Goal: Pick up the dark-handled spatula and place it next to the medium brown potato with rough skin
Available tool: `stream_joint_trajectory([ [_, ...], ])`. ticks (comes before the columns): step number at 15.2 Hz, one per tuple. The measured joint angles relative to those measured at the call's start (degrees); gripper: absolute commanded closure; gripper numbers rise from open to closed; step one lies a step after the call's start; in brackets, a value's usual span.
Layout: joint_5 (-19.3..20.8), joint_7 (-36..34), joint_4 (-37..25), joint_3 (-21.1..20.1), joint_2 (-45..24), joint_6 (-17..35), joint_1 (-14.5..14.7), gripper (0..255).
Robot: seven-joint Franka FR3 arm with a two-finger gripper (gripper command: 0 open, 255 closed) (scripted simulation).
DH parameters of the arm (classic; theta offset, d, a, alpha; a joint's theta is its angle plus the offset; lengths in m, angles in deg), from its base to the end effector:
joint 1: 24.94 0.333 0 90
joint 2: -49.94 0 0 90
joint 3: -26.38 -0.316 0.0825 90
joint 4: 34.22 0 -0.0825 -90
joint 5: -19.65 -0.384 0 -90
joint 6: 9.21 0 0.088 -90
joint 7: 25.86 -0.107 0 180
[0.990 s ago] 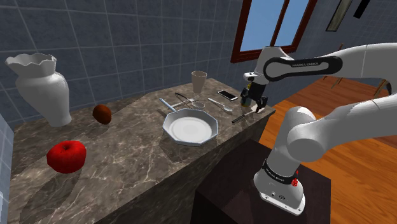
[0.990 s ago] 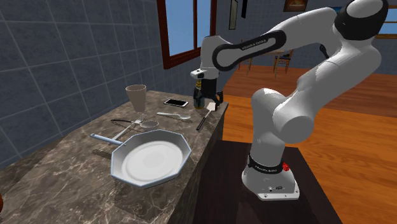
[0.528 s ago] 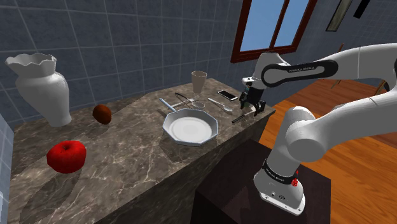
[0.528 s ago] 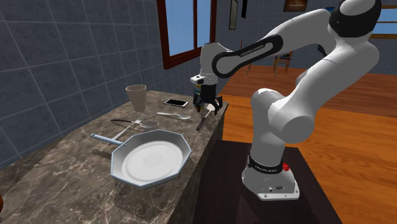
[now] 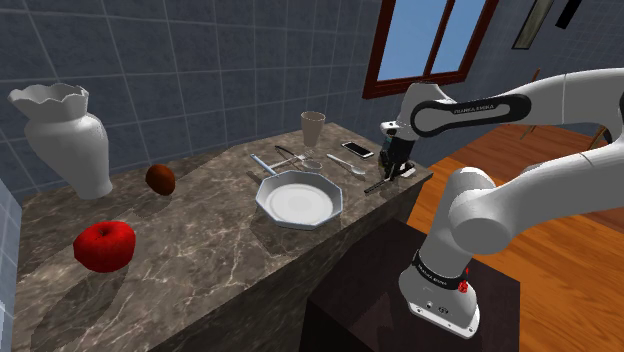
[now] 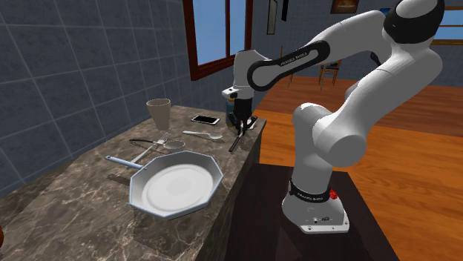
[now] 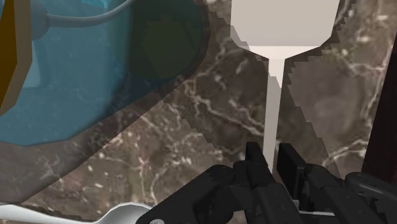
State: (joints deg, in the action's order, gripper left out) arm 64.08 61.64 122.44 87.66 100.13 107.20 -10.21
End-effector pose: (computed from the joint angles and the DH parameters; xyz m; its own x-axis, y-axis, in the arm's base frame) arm 0.2526 -0.2465 0.3385 0.2148 0.9744 0.0663 0.9766 -0.2153 -0.0004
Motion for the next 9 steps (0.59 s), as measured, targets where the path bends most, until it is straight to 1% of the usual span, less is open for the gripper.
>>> stream_joint_trajectory([
  [7, 0.0, 0.0, 0.0, 0.0, 0.0, 0.0, 0.0, 255],
  [9, -0.6, 0.1, -0.5, -0.9, 0.5, -1.1, -0.2, 255],
])
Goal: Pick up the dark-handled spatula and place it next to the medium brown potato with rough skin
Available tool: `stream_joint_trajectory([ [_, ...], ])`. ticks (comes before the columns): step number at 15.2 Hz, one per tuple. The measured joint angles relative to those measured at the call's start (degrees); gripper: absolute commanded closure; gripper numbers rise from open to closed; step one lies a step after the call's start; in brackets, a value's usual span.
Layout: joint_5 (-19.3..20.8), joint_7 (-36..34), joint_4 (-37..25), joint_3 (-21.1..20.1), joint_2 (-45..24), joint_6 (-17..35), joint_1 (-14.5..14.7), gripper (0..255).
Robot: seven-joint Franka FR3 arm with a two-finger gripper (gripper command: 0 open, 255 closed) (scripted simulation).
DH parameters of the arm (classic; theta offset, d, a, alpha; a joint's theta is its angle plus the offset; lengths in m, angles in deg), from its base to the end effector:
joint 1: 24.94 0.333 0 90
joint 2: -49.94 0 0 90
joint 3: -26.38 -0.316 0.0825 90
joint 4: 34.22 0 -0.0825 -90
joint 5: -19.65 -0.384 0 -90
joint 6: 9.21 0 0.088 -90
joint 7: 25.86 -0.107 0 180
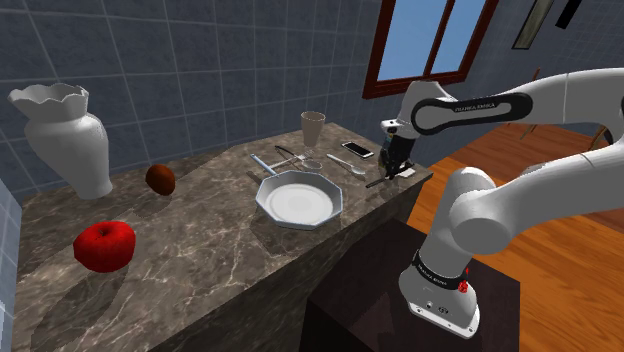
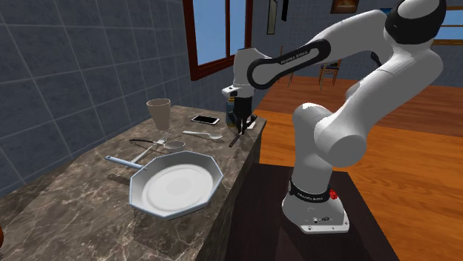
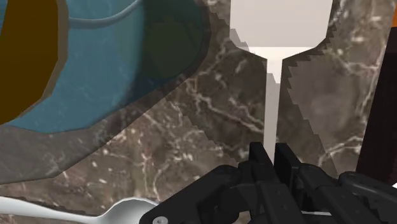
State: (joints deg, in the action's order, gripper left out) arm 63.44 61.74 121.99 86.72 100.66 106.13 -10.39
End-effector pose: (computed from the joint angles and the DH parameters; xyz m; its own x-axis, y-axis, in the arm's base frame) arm 0.2529 -0.2465 0.3450 0.2146 0.9744 0.0663 0.9766 -0.2151 -0.0003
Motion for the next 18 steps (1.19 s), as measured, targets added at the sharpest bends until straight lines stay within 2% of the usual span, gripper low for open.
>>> stream_joint_trajectory([
  [13, -6.2, 0.8, -5.5, -8.8, 4.3, -10.7, -1.1, 255],
  [18, -8.2, 1.1, -8.4, -11.1, 4.7, -14.1, -0.7, 255],
])
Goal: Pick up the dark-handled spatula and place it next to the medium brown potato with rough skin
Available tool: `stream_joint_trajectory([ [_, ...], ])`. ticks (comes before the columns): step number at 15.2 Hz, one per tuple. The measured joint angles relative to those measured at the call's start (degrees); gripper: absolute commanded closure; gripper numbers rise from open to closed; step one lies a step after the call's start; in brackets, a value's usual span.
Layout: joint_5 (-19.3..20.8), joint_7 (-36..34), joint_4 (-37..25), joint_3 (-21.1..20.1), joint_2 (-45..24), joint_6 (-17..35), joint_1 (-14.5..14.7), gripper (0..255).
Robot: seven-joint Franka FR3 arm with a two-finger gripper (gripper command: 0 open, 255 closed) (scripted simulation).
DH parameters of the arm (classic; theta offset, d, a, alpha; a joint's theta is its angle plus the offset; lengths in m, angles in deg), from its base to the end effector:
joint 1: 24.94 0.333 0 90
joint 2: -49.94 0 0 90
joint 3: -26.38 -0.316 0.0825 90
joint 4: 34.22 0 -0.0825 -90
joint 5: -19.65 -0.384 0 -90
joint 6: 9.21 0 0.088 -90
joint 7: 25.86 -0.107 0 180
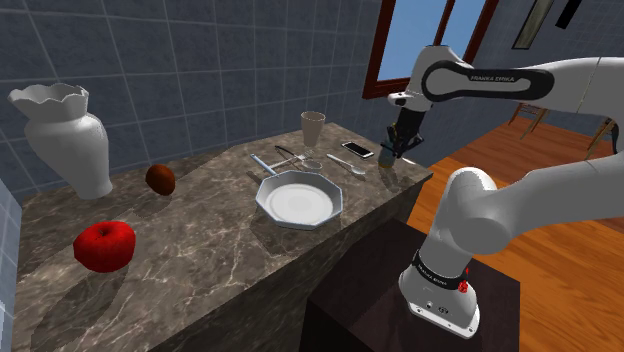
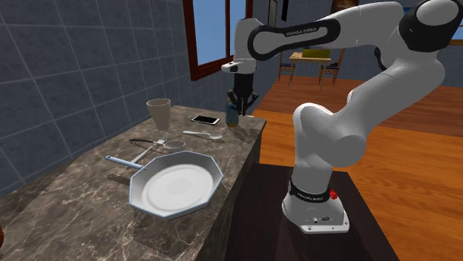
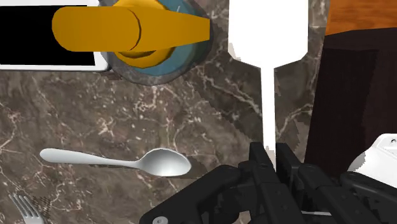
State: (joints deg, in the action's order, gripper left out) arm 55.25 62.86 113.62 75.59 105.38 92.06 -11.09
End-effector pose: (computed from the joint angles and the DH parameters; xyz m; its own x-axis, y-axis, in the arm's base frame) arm 0.2530 -0.2476 0.4380 0.2149 0.9744 0.0661 0.9765 -0.2153 -0.0003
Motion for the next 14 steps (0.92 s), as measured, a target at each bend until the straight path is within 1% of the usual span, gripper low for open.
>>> stream_joint_trajectory([
  [9, -3.3, 0.4, -5.2, -4.1, 0.4, -6.0, 0.6, 255],
  [10, -4.0, -0.4, -5.3, -4.9, 0.3, -6.2, 0.9, 255],
  [12, -5.2, -2.7, -4.3, -6.1, -0.6, -4.8, 2.3, 255],
  [14, -6.8, -4.8, -4.9, -7.1, -2.6, -3.7, 4.3, 255],
])
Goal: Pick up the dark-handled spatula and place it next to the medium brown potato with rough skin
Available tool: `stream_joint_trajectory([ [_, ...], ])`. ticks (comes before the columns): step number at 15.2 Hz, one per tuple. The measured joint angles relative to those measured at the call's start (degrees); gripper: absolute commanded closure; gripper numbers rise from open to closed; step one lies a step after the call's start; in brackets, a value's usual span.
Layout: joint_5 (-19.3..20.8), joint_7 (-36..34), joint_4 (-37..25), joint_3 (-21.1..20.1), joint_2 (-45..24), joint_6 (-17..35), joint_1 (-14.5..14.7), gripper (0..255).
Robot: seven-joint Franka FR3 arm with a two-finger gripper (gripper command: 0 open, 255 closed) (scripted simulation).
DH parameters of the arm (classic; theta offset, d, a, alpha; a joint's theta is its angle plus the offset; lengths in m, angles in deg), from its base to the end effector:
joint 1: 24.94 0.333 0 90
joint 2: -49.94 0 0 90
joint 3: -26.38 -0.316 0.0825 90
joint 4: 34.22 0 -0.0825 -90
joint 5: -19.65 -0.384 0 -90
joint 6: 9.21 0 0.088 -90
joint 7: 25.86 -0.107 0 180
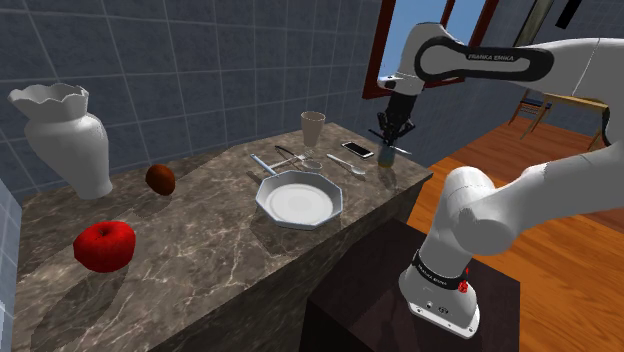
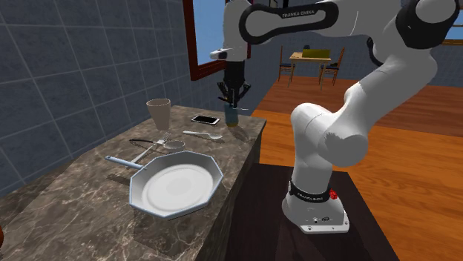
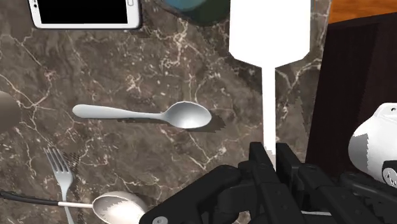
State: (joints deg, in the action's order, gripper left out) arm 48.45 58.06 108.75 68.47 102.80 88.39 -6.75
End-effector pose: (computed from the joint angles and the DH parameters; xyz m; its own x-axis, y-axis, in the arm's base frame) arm 0.2851 -0.2061 0.4871 0.2141 0.9746 0.0659 0.9767 -0.2145 -0.0007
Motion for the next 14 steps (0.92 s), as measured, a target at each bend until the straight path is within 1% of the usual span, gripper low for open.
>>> stream_joint_trajectory([
  [1, -1.0, -1.4, 0.1, -1.2, -0.4, 0.2, 0.8, 255],
  [3, -2.9, -3.8, -0.7, -2.4, -2.8, 1.5, 3.1, 255],
  [4, -3.6, -5.1, -0.1, -3.0, -3.6, 2.6, 4.0, 255],
  [9, -7.5, -10.5, -1.2, -5.1, -9.8, 7.1, 9.5, 255],
  [14, -11.9, -14.4, -5.2, -6.3, -17.6, 10.6, 15.2, 255],
])
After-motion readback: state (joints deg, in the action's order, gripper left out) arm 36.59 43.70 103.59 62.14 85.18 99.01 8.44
